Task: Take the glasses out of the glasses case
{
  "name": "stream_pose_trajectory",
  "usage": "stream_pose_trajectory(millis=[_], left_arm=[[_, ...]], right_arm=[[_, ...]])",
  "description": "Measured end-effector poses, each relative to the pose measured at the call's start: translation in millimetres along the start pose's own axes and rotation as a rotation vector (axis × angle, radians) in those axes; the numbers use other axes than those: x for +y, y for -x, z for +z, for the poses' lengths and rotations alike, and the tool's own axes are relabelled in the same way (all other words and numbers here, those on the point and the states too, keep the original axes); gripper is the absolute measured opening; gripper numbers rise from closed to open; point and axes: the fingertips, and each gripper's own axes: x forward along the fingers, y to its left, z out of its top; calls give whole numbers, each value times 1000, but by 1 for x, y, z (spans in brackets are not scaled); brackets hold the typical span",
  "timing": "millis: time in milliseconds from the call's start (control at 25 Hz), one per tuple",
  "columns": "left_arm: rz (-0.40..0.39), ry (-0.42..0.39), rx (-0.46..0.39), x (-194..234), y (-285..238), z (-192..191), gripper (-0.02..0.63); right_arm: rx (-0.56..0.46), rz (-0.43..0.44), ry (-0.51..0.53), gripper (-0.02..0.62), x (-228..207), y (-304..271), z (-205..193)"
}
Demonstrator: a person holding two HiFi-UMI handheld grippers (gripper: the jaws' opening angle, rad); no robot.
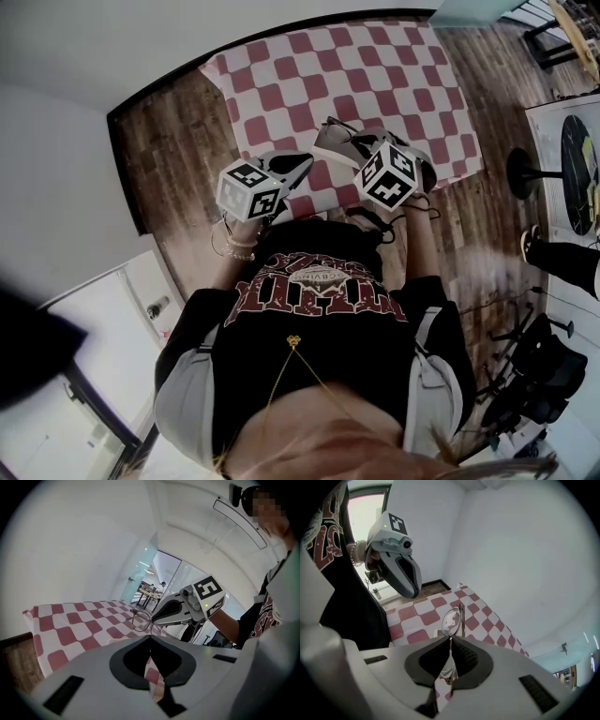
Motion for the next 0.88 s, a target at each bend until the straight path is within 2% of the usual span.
stream_pose_trajectory(millis=[280, 720, 880], left_arm=[[-15, 2, 15, -3, -2, -5, -2], [-59, 10, 24, -11, -8, -6, -2], [-67, 13, 23, -13, -9, -6, -2]], right_arm=[[-26, -31, -35, 29, -7, 27, 10], [-103, -24, -93, 29, -7, 61, 24], [-101, -33, -85, 29, -6, 68, 24]])
